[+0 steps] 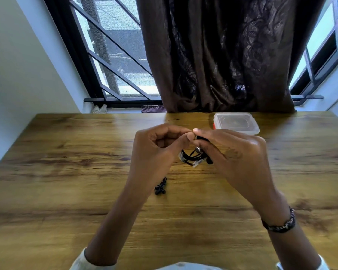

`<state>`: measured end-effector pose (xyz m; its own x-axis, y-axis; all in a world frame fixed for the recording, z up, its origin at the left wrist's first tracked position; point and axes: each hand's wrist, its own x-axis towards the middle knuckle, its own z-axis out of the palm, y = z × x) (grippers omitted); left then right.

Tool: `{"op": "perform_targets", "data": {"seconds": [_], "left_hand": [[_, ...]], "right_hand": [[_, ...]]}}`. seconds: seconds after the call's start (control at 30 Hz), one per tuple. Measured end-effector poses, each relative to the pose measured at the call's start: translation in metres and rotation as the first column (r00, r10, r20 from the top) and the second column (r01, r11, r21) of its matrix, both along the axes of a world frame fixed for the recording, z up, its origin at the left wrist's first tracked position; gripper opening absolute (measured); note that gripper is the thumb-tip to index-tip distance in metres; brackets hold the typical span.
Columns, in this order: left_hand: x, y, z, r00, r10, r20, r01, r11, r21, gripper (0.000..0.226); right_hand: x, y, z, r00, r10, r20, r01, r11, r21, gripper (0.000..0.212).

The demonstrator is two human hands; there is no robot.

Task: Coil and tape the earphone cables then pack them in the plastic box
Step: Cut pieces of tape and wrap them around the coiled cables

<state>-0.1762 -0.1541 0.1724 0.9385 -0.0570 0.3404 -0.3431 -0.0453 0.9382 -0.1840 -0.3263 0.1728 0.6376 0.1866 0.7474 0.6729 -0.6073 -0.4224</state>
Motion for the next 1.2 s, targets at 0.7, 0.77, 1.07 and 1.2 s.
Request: {"op": "perform_targets", "data": {"seconds": [0.7,0.77,1.07,1.2], "left_hand": [[-0.0094,-0.0012,-0.002,0.981,0.088,0.175,-0.124,0.971,0.206,0.049],[-0.009,-0.0001,-0.0007,0.954,0.081,0.287,-0.161,0.951,0.265,0.048],[-0.0054,0.0053,0.0025,0.889,0.024,0.457,-0.187,0.931,0.315,0.028],[-0.0055,0.0059,0.0026,0.926,0.025,0.377,-0.126,0.961,0.245,0.024]], "right_hand": [[-0.0001,0.0052,-0.0076,0.939,0.257,-0.227,-0.133,0.883,0.449,0.02],[-0.0009,0.0052,-0.0073,0.937,0.264,-0.231,-0.136,0.88,0.454,0.02],[-0.0037,0.004,-0.0036,0.929,0.295,-0.222,-0.174,0.881,0.441,0.021],[-0.0039,0.0038,-0.0034,0.938,0.281,-0.203,-0.177,0.892,0.417,0.022]]}}
